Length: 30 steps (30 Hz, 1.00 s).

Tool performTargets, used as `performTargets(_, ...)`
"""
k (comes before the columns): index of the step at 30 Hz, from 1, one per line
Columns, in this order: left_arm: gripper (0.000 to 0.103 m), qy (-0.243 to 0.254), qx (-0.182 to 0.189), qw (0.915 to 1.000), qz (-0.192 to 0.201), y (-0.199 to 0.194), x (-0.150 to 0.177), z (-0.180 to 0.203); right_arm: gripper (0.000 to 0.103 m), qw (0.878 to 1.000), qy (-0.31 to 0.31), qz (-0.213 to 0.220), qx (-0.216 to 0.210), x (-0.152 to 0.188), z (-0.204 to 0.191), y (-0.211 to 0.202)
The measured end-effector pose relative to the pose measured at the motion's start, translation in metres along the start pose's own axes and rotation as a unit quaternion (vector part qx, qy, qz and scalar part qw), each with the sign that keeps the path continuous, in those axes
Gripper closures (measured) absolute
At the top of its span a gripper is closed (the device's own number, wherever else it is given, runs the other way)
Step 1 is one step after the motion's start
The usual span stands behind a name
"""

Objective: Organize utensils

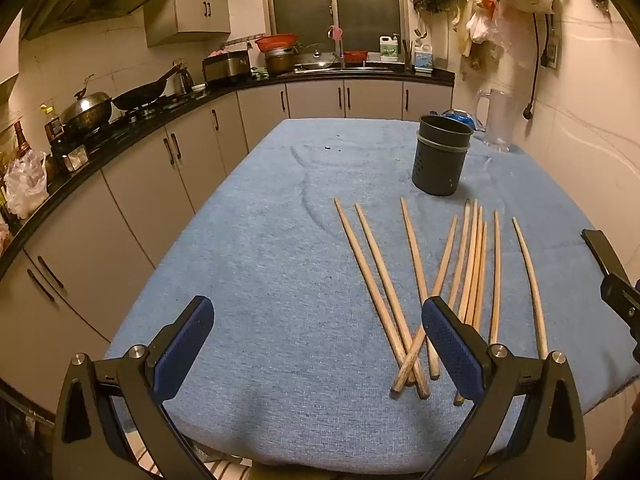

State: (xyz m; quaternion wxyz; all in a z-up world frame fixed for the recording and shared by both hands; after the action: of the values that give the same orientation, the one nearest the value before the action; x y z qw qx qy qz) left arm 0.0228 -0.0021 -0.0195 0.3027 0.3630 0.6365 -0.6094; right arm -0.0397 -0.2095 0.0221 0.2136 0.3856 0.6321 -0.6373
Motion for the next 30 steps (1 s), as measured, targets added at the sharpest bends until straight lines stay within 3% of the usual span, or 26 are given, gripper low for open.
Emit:
performTargets(9, 0.000, 0.001, 0.003, 1.0000, 0.000, 0.004, 0.017, 0.005, 0.006, 1.000, -0.006, 0.000, -0.005, 0.000, -0.002, -0.001)
performTargets(30, 0.000, 0.005, 0.007, 0.9999, -0.008, 0.006, 0.005, 0.006, 0.009, 1.000, -0.004, -0.009, -0.007, 0.003, -0.003, 0.001)
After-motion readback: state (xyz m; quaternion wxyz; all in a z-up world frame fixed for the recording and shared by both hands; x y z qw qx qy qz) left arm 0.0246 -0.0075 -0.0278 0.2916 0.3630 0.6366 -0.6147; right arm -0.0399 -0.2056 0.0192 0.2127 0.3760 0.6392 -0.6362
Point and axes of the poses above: each gripper's, at about its wrist camera, not at the fingertips, and y roughly the way its jaws point, z to its right, x to its underside, the point moved 3 cm from there along y, roughly the way its jaws point, and after that the axes turned 6 degrees about z, right-handed, at the moved point
